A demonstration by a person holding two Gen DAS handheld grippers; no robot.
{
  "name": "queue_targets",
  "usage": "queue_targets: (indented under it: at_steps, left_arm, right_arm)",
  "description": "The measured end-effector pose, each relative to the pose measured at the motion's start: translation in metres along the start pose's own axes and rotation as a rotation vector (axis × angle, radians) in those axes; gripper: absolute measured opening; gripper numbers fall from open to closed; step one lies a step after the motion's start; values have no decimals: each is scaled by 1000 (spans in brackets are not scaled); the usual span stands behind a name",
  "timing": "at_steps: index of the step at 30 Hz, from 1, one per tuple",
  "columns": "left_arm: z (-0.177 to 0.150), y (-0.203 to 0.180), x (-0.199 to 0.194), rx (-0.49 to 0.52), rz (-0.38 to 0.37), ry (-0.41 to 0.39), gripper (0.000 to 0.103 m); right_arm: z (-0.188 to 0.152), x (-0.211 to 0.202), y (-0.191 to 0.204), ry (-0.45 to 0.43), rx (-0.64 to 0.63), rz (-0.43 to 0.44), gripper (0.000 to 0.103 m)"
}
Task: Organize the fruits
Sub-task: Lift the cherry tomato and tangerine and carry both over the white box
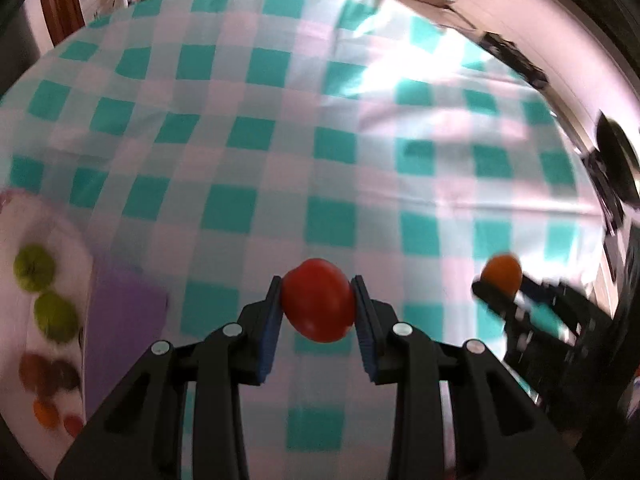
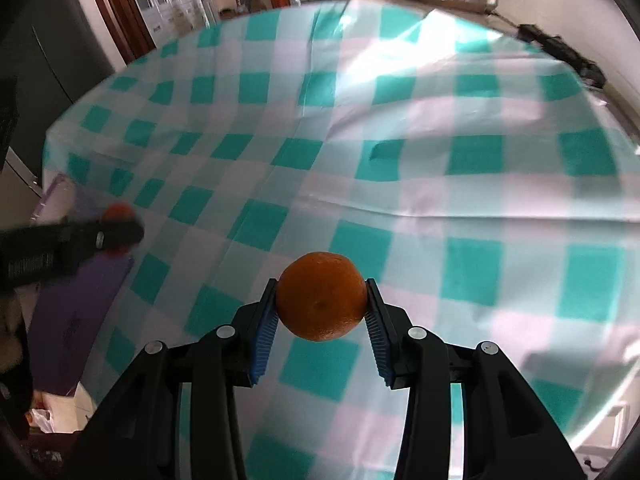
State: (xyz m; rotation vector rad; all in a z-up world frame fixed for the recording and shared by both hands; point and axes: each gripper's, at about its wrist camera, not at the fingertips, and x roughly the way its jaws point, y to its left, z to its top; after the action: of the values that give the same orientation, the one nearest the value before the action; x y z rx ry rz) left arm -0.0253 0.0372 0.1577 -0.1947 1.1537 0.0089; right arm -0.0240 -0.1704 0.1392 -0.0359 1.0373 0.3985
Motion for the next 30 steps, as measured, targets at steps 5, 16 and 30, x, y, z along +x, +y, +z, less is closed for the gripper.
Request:
queue_targets:
  at_steps: [5, 16, 30]
  left_arm:
    - [-45, -14, -35, 26, 21, -38, 34]
    - [-75, 3, -93, 21, 68, -122, 34]
    - [-89, 126, -163, 4, 167, -247, 34]
  right_arm:
    - [-27, -24, -12, -20, 40, 23, 42]
    - [-35, -60, 0, -96, 54, 42, 42]
    - [-2, -44, 132, -125, -12, 107, 42]
